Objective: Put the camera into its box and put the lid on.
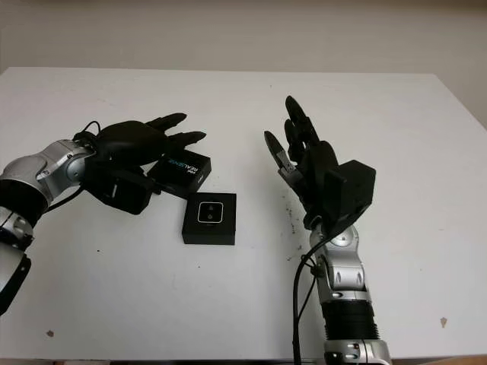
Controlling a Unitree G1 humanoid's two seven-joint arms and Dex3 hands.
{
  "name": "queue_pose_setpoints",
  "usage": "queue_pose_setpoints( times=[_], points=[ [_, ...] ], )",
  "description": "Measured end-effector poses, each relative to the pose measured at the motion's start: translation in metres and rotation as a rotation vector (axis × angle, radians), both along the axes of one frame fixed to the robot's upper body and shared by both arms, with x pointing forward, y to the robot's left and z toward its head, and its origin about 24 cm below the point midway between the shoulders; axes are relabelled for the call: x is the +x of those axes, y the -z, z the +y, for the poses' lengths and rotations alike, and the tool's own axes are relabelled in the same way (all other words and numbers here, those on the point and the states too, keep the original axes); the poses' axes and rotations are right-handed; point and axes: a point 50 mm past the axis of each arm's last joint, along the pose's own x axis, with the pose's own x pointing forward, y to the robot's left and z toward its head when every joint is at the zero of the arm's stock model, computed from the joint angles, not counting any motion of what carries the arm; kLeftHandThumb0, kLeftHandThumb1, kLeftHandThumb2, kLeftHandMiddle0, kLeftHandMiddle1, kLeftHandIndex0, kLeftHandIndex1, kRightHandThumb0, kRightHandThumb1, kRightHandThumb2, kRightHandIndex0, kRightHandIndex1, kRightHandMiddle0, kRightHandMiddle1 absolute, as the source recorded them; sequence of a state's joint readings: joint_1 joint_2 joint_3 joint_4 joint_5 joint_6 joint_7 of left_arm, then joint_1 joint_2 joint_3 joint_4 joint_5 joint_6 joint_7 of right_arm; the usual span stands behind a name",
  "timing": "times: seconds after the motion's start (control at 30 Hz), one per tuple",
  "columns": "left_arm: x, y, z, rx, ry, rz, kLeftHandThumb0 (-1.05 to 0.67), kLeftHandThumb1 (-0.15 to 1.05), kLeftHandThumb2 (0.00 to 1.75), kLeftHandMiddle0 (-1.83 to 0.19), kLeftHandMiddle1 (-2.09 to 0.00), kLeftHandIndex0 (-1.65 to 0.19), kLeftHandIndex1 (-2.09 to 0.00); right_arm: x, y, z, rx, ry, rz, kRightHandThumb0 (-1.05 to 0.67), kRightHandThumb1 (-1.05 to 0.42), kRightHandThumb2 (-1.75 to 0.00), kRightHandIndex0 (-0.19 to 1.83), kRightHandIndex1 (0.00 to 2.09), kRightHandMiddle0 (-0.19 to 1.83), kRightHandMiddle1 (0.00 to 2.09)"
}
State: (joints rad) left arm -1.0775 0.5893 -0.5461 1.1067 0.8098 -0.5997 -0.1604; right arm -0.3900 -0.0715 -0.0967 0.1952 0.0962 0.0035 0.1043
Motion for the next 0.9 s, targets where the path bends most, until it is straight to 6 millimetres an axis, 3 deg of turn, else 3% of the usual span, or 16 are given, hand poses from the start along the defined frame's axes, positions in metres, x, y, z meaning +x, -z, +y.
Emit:
queue_pose_setpoints(
  times=[0.73, 0.9],
  points=[
    [0.003, 0.016, 0.018, -0.323, -0.242, 0.221, -0.39, 0.79, 0.05, -0.07, -0.05, -0.11, -0.07, -0.004, 0.008, -0.005, -0.003, 0.018, 0.02, -0.48, -1.05, -0.19, 0.08, 0.07, 0.08, 0.19],
    [0.003, 0.021, 0.014, -0.335, -0.253, 0.26, -0.4, 0.79, 0.05, -0.04, -0.04, -0.1, -0.06, -0.006, 0.01, -0.006, 0.007, 0.023, 0.028, -0.48, -1.05, -0.18, 0.07, 0.07, 0.07, 0.18]
  ],
)
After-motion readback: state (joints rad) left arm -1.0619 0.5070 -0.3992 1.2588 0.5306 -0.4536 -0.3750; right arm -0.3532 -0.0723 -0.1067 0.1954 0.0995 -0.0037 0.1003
